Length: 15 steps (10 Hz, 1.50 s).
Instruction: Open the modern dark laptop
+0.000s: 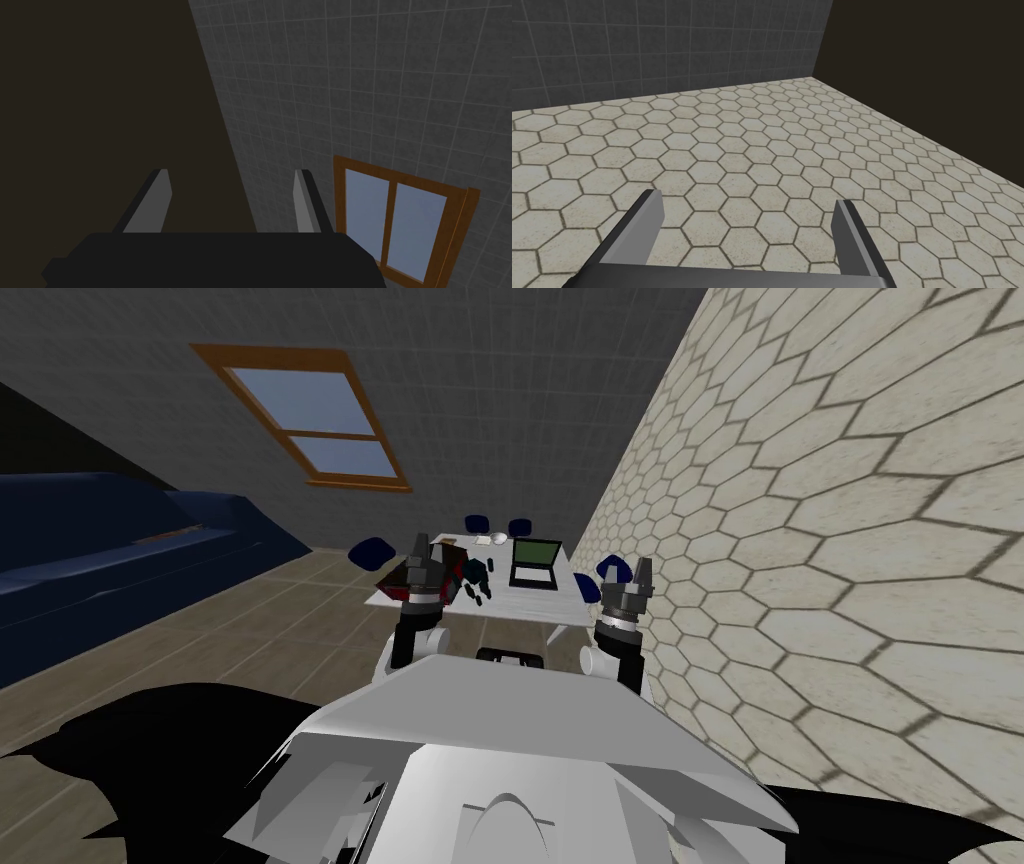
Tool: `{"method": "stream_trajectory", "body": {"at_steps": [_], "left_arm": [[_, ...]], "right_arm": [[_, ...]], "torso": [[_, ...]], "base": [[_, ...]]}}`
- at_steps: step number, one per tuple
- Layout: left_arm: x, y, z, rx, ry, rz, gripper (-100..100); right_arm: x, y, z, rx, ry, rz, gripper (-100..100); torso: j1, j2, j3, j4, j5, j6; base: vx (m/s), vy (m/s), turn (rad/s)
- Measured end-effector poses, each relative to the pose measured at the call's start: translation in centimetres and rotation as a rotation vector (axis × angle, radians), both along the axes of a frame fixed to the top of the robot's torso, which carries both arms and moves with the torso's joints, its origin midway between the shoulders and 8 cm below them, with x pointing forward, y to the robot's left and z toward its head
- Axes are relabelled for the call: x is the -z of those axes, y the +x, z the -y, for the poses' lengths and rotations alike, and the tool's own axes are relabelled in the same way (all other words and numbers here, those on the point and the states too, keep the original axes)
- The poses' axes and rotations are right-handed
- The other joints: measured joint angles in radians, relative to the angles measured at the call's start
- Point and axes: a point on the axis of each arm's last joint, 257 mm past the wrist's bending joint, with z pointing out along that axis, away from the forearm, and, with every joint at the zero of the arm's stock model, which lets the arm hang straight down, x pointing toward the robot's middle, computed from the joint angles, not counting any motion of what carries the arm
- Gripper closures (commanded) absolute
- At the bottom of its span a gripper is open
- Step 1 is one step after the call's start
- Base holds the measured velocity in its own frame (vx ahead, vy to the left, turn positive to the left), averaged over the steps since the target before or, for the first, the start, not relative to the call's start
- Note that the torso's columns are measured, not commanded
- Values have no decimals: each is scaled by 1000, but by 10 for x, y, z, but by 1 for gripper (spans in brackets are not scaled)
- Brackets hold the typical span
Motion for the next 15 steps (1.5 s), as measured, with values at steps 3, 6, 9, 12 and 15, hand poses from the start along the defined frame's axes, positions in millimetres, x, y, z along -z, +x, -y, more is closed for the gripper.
{"method": "stream_trajectory", "body": {"at_steps": [3,6,9,12,15], "left_arm": [[0,0,0,0,0,0,0],[0,0,0,0,0,-1,0],[0,0,0,0,0,-1,0],[0,0,0,0,0,-1,0],[0,0,0,0,0,-1,0]], "right_arm": [[0,0,0,0,0,0,-100],[13,12,-5,-9,-79,-49,-100],[39,33,-12,2,-198,-140,-100],[63,54,-11,28,-308,-220,-100],[90,74,-8,64,-427,-306,-100]], "torso": [[0,221,-443,221,0,0],[-1,268,-535,267,0,0],[0,268,-537,268,0,0],[0,267,-537,268,0,0],[0,268,-537,268,0,0]], "base": [[1,0,31],[-15,-10,157],[-25,-17,258],[-21,-14,245],[-24,-10,271]]}}
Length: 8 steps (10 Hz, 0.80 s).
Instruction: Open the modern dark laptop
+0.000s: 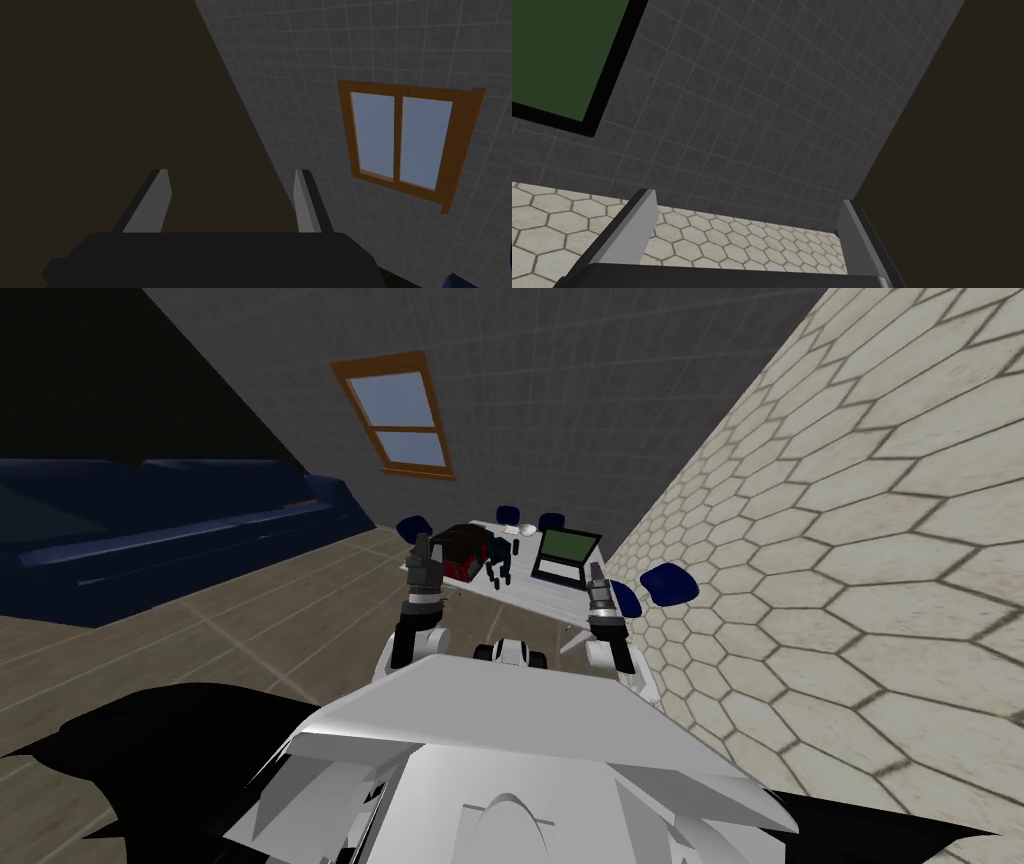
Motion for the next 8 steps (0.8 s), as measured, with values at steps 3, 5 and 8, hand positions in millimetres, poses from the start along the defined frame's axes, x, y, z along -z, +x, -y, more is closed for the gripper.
{"method": "stream_trajectory", "body": {"at_steps": [3,5,8], "left_arm": [[0,0,0,0,0,0,0],[0,0,0,0,0,0,0],[0,0,0,0,0,0,0]], "right_arm": [[30,25,11,55,-161,-95,-100],[55,39,24,95,-279,-155,-100],[81,56,48,159,-439,-242,-100]], "torso": [[-1,0,0,0,0,2],[0,0,0,0,0,0],[0,0,0,0,0,0]], "base": [[-27,-8,248],[-27,-5,302],[-20,0,277]]}}
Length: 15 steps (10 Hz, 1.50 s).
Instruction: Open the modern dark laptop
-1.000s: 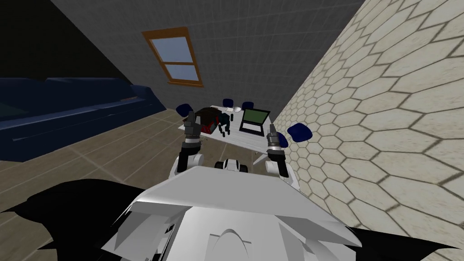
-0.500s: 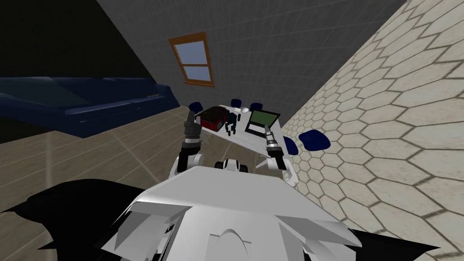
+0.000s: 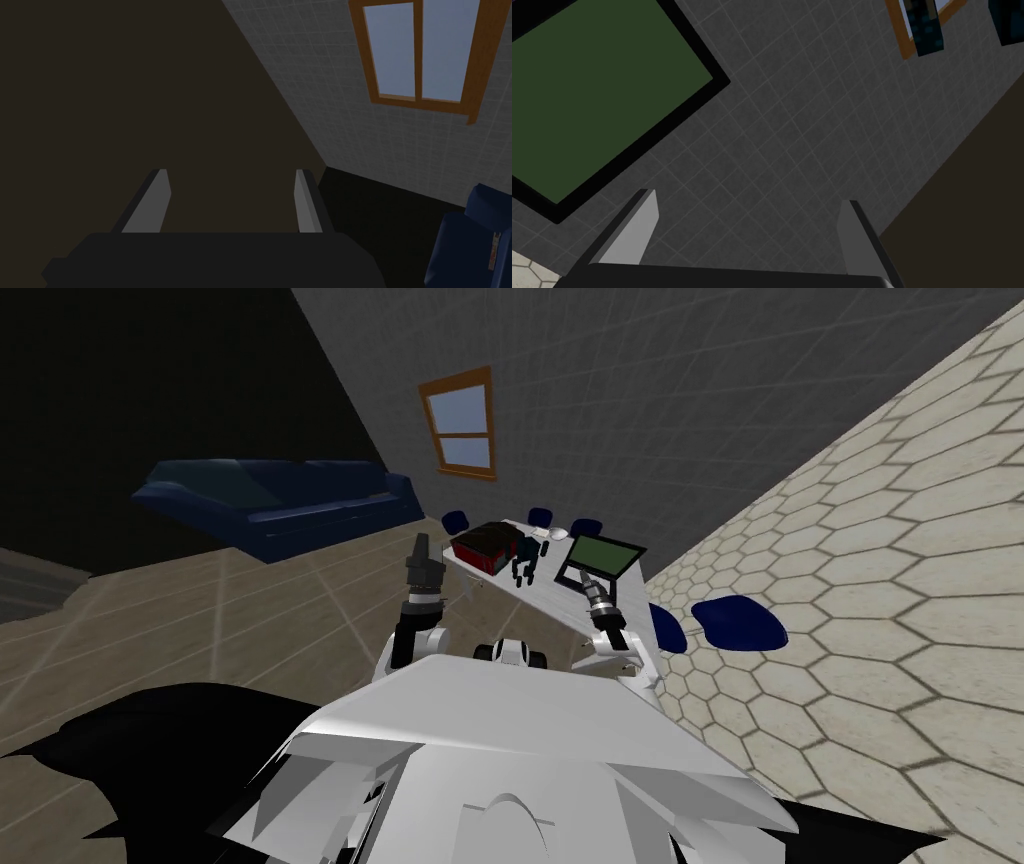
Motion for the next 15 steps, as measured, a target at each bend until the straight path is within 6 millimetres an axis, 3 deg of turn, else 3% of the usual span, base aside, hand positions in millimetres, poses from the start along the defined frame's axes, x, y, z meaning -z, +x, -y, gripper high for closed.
{"method": "stream_trajectory", "body": {"at_steps": [5,8,11,15], "left_arm": [[0,0,0,0,0,0,0],[0,0,0,0,0,0,0],[0,0,0,0,0,0,0],[0,0,0,0,0,0,0]], "right_arm": [[37,23,45,102,-209,-125,-100],[57,33,82,177,-380,-206,-100],[67,41,123,248,-522,-274,-100],[81,42,160,310,-640,-351,-100]], "torso": [[-1,0,0,0,0,1],[0,0,0,0,0,1],[0,-1,0,0,0,0],[0,0,0,0,0,0]], "base": [[-9,5,226],[0,13,272],[10,11,160],[13,10,135]]}}
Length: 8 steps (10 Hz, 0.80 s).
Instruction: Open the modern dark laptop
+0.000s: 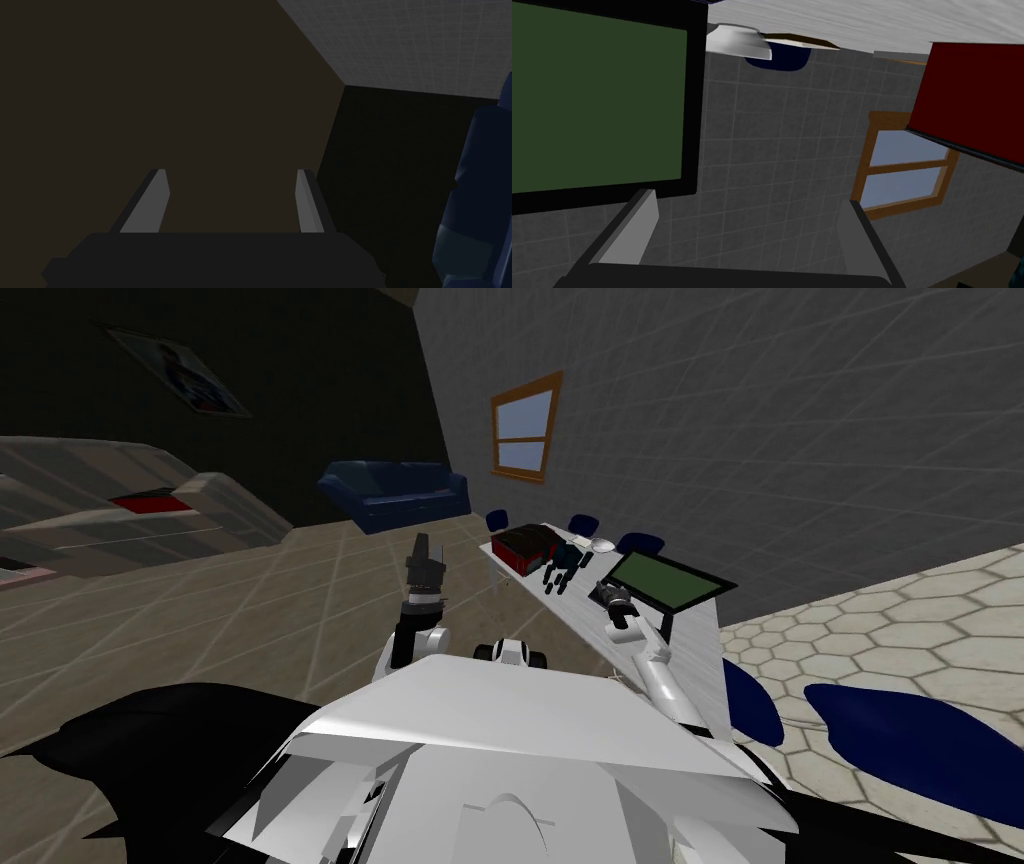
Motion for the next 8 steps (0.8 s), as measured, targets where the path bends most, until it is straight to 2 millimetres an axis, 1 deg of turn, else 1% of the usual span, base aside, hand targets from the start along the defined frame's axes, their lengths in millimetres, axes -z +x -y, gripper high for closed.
{"method": "stream_trajectory", "body": {"at_steps": [1,2,3,4,5,6,7,8], "left_arm": [[0,0,0,0,0,0,0],[0,0,0,0,0,0,0],[0,0,0,0,0,0,0],[0,0,0,0,0,0,0],[0,0,0,0,0,0,0],[0,0,0,0,0,0,0],[0,0,0,0,0,0,0],[0,0,0,0,0,0,0]], "right_arm": [[-2,1,13,22,-53,-19,-100],[3,1,24,41,-83,-40,-100],[5,4,40,65,-135,-64,-100],[11,0,52,86,-165,-92,-100],[11,0,69,113,-215,-120,-100],[11,-7,81,132,-244,-144,-100],[13,-8,88,143,-254,-155,-100],[10,-10,99,161,-295,-172,-100]], "torso": [[0,-1,0,0,0,-1],[0,0,0,0,0,0],[0,0,0,0,0,-1],[0,0,0,0,0,1],[0,0,0,0,0,-1],[0,1,0,0,0,0],[-1,1,1,0,0,0],[0,0,0,0,0,-1]], "base": [[23,8,123],[24,13,204],[26,10,103],[31,16,179],[27,12,111],[12,4,-10],[19,8,170],[24,6,119]]}}
